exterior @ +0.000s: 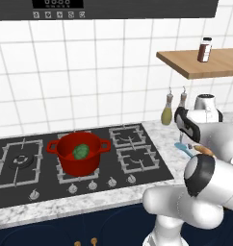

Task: Put the squash and broccoli in the pot. Retrieve the spatula and lightly stir the vegetables in the pot.

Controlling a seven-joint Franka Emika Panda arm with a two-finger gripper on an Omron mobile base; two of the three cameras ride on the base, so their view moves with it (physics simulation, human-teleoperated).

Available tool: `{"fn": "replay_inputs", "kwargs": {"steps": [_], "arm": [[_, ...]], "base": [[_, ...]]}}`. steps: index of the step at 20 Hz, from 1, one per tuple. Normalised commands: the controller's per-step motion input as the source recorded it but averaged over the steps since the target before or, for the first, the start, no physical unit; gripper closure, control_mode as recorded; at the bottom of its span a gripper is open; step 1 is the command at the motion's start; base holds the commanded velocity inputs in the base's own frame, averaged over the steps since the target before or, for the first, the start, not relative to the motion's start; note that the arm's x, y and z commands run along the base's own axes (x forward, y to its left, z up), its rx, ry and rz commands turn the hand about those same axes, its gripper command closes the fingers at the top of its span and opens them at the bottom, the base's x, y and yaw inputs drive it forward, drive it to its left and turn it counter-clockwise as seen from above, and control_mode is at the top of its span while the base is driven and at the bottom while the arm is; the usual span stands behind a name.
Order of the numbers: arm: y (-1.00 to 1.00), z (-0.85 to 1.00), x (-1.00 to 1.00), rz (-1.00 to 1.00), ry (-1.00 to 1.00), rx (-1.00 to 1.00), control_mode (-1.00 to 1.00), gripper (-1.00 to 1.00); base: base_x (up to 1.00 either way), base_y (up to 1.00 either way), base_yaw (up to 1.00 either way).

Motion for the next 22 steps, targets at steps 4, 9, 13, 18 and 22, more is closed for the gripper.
{"fn": "replay_inputs", "kwargs": {"steps": [4, 9, 13, 18, 22], "arm": [[-0.84, 0.0, 0.32, 0.0, 0.02, 0.0, -1.0, -1.0], [-0.82, 0.0, 0.22, 0.0, 0.0, 0.0, -1.0, -1.0], [-0.49, -0.15, 0.06, 0.01, 0.02, 0.0, -1.0, -1.0], [-0.05, -0.3, 0.1, 0.07, 0.0, 0.06, -1.0, -1.0], [0.0, -0.26, 0.09, 0.1, 0.0, 0.06, -1.0, -1.0]], "base": [[0.0, 0.0, 0.0], [0.0, 0.0, 0.0], [0.0, 0.0, 0.0], [0.0, 0.0, 0.0], [0.0, 0.0, 0.0]]}}
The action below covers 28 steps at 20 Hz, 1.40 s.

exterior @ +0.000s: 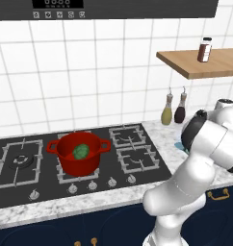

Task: Put the squash and broccoli in the pot. Retrieve the spatula and lightly stir the vegetables in the pot.

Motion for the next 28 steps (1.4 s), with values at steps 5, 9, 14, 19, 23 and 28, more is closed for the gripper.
{"fn": "replay_inputs", "kwargs": {"steps": [5, 9, 14, 19, 23, 28], "arm": [[0.0, -0.26, 0.26, 0.07, 0.0, 0.0, -1.0, -1.0], [0.0, -0.24, 0.2, 0.08, 0.0, 0.0, -1.0, -1.0], [-0.12, -0.25, 0.22, 0.05, 0.0, 0.0, -1.0, -1.0], [-0.06, -0.27, 0.04, 0.04, 0.0, 0.0, -1.0, -1.0], [0.0, -0.03, -0.07, 0.02, 0.0, 0.0, -1.0, 1.0], [0.02, 0.26, -0.25, 0.01, -0.07, 0.03, -1.0, 1.0]], "base": [[0.0, 0.0, 0.0], [0.0, 0.0, 0.0], [0.0, 0.0, 0.0], [0.0, 0.0, 0.0], [0.0, 0.0, 0.0], [0.0, 0.0, 0.0]]}}
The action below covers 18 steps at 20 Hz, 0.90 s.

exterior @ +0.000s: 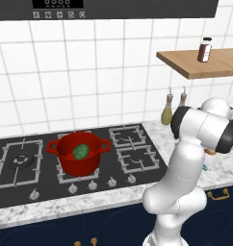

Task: Put the squash and broccoli in the pot. Retrieve the spatula and lightly stir the vegetables in the pot.

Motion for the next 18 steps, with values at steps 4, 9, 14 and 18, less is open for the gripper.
{"fn": "replay_inputs", "kwargs": {"steps": [4, 9, 14, 18], "arm": [[0.4, 0.92, -0.4, 0.0, -0.18, 0.04, -1.0, 1.0], [0.9, 0.93, -0.25, 0.0, -0.06, 0.0, -1.0, 1.0], [1.0, 0.66, -0.1, 0.01, 0.01, 0.01, -1.0, 1.0], [1.0, 0.49, -0.06, 0.07, 0.05, 0.03, -1.0, 1.0]], "base": [[0.0, 0.0, 0.0], [0.0, 0.0, 0.0], [0.0, 0.0, 0.0], [0.0, 0.0, 0.0]]}}
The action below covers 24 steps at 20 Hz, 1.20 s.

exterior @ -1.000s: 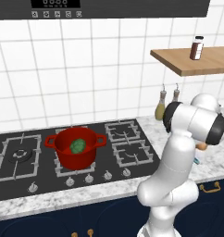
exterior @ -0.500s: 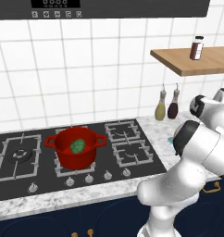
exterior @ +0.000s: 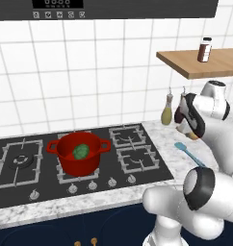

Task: Put the squash and broccoli in the pot. Retrieve the spatula and lightly stir the vegetables in the pot.

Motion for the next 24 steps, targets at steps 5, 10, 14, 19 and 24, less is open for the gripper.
{"fn": "replay_inputs", "kwargs": {"steps": [5, 10, 14, 19, 24], "arm": [[1.0, 0.32, -0.03, 0.08, 0.03, 0.0, -1.0, 1.0], [1.0, 0.25, 0.0, 0.07, 0.03, 0.0, -1.0, 1.0], [1.0, 0.12, 0.0, 0.08, 0.03, 0.0, -1.0, 1.0], [1.0, 0.07, 0.0, 0.08, 0.02, 0.0, -1.0, 1.0], [1.0, 0.08, 0.03, 0.07, 0.0, 0.0, -1.0, 1.0]], "base": [[0.0, 0.0, 0.0], [0.0, 0.0, 0.0], [0.0, 0.0, 0.0], [0.0, 0.0, 0.0], [0.0, 0.0, 0.0]]}}
